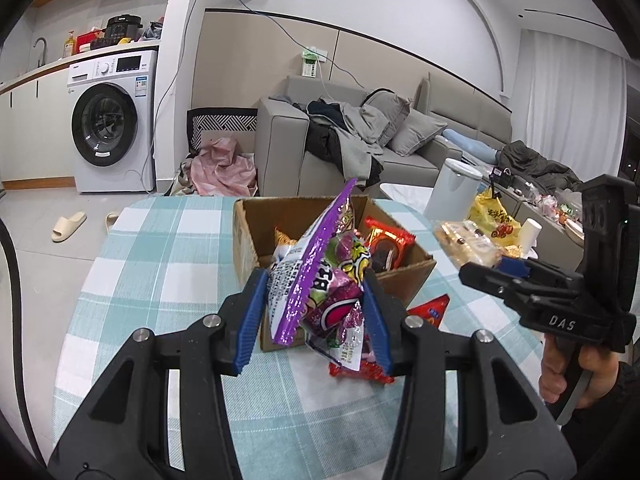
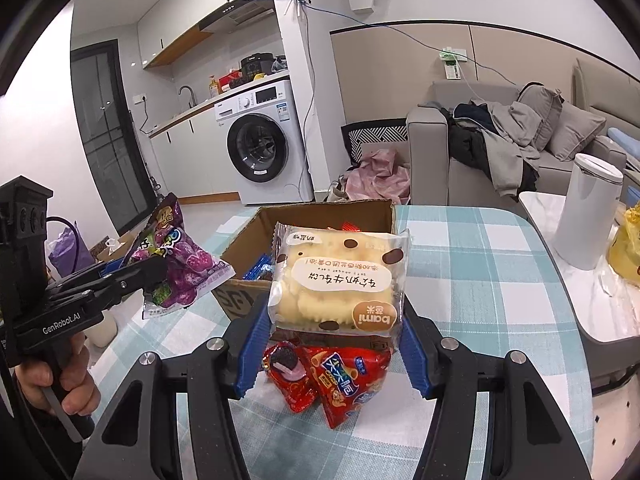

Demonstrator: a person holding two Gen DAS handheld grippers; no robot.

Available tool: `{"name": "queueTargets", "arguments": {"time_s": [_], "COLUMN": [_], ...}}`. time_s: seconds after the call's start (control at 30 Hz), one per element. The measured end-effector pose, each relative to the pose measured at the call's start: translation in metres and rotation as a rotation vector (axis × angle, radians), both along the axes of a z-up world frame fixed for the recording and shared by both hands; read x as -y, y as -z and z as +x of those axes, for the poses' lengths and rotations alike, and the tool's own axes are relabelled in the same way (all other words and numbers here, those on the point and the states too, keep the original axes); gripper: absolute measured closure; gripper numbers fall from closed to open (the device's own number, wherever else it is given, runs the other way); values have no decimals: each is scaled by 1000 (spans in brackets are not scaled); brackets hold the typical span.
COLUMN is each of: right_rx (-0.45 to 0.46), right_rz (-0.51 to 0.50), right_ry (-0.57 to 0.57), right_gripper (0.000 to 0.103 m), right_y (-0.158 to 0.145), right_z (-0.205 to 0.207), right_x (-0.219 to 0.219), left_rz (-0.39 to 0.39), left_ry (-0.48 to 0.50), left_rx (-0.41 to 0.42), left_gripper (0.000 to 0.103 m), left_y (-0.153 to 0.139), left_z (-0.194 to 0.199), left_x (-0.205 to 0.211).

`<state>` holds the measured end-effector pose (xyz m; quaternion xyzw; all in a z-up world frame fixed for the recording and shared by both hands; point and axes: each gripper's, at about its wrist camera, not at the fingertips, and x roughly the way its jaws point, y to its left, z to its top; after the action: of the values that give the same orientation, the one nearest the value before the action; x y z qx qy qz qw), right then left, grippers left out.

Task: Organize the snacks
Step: 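Carry the cream bun pack and purple candy bag over the box and lower them inside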

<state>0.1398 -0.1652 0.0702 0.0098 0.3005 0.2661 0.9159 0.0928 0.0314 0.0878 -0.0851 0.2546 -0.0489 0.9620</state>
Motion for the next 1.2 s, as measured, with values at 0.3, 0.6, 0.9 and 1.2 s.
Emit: {"name": "queueTargets", "arguments": {"time_s": [0.3, 0.6, 0.9, 1.2], "right_rx": [-4, -23, -59, -86], "right_rz": [-5, -24, -48, -82], "right_ry": [1, -16, -28, -30], "right_gripper": [44, 44, 44, 44], "right_y": [-5, -4, 9, 22], "right_z": [15, 31, 53, 76], "right_x": [-11, -25, -40, -54], "left_rz": [0, 25, 27, 29], "left_ry": [9, 3, -5, -4], "left_rx": [7, 1, -38, -81], "left_gripper": [59, 59, 59, 59], "left_y": [-11, -13, 2, 25], "left_z": [18, 52, 89, 116], "left_x": [12, 20, 16, 15]}}
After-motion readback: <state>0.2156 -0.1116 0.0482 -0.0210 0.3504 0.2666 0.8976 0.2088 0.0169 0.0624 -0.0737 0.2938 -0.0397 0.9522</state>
